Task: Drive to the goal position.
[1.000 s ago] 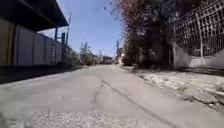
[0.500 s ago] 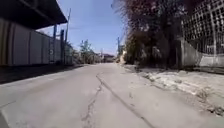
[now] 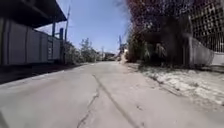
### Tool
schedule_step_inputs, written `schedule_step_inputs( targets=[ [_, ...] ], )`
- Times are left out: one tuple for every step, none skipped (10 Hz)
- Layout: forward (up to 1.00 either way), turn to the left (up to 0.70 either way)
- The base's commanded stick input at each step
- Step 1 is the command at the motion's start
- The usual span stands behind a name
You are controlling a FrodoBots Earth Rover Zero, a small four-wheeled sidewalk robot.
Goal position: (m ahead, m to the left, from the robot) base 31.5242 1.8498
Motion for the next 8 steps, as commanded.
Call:
schedule_step_inputs(
  targets=[
    [0.85, -0.02],
    [0.85, -0.01],
    [0.85, -0.01],
    [0.85, 0.00],
    [0.85, 0.00],
    [0.85, 0.00],
    [0.85, 0.00],
    [0.85, 0.00]
  ],
)
